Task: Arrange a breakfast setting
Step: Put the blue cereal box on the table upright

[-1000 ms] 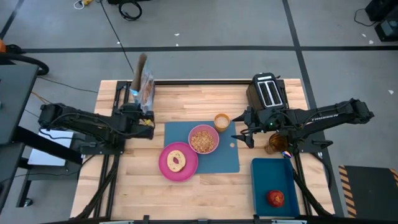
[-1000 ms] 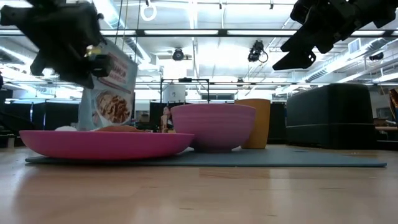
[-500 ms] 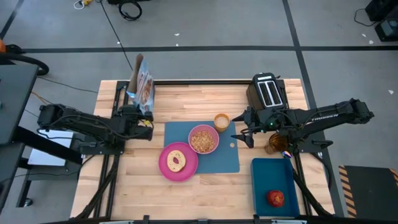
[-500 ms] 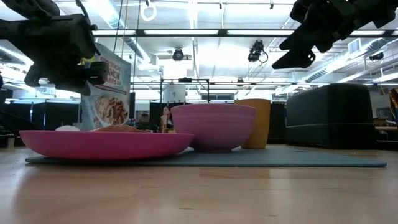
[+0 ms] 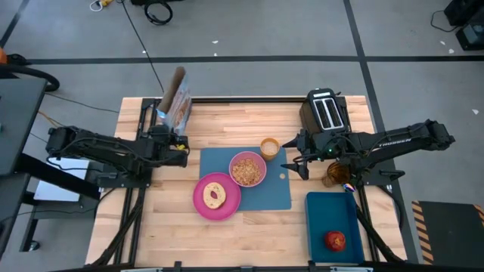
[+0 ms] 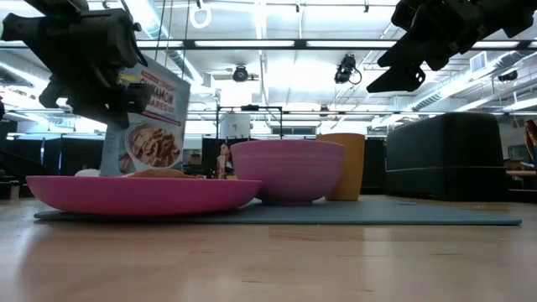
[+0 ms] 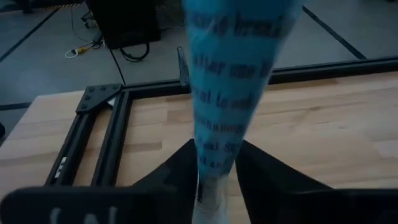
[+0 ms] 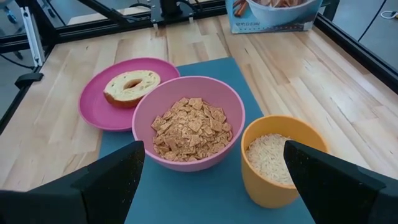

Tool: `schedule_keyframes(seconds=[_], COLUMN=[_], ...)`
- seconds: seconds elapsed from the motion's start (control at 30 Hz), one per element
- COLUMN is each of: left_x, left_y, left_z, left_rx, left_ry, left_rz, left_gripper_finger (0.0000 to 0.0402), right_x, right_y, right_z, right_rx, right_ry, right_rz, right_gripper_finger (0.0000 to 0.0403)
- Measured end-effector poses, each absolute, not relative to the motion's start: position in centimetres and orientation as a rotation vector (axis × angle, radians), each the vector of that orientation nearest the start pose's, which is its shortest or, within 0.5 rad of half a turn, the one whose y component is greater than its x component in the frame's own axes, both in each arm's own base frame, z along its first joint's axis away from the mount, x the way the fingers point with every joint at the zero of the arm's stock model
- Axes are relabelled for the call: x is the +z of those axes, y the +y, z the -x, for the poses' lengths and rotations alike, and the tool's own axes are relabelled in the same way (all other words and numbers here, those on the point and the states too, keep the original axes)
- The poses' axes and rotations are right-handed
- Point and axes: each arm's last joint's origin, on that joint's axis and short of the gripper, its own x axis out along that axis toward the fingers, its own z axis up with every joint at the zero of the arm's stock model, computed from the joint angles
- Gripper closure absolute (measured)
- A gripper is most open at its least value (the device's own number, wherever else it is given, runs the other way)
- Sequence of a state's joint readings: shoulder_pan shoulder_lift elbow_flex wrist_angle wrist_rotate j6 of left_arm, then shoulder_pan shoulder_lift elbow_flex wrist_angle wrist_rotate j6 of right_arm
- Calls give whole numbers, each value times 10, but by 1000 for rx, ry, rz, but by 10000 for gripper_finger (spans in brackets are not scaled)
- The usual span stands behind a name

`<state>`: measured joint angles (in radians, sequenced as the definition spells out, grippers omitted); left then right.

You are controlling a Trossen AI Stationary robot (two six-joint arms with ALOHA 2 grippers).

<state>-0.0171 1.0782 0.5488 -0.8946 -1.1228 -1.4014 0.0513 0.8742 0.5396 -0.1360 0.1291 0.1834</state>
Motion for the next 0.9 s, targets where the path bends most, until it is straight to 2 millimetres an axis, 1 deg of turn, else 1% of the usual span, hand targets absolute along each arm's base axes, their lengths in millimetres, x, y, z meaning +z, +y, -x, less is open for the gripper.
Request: schedule_keyframes(seconds=[0.23, 0.4, 0.47, 0.53, 0.67, 0.7, 0.73, 0.9], left_x=[185, 185, 185, 185, 186, 186, 185, 186], left_y=[23, 24, 24, 25, 27, 27, 28, 34], left_z=[-149, -148, -148, -148, -148, -148, -147, -146], left_rx=[1454, 1462, 1467, 1472, 1481, 1484, 1489, 1532], left_ry=[369, 362, 356, 354, 356, 357, 360, 350], left_rz=[325, 295, 295, 295, 286, 286, 285, 311], left_gripper_finger=[249, 242, 253, 280, 366, 383, 388, 388], right_x=[238, 238, 238, 238, 238, 238, 238, 238], right_y=[6, 6, 6, 6, 6, 6, 6, 6], right_z=[-188, -188, -188, -188, -188, -188, -188, -188], right_rx=[-118, -118, -118, -118, -118, -117, -117, -117], right_ry=[461, 461, 461, 461, 461, 461, 461, 461], right_rz=[-136, -136, -136, -135, -135, -135, -135, -136], right_gripper_finger=[9, 9, 9, 9, 9, 9, 9, 9])
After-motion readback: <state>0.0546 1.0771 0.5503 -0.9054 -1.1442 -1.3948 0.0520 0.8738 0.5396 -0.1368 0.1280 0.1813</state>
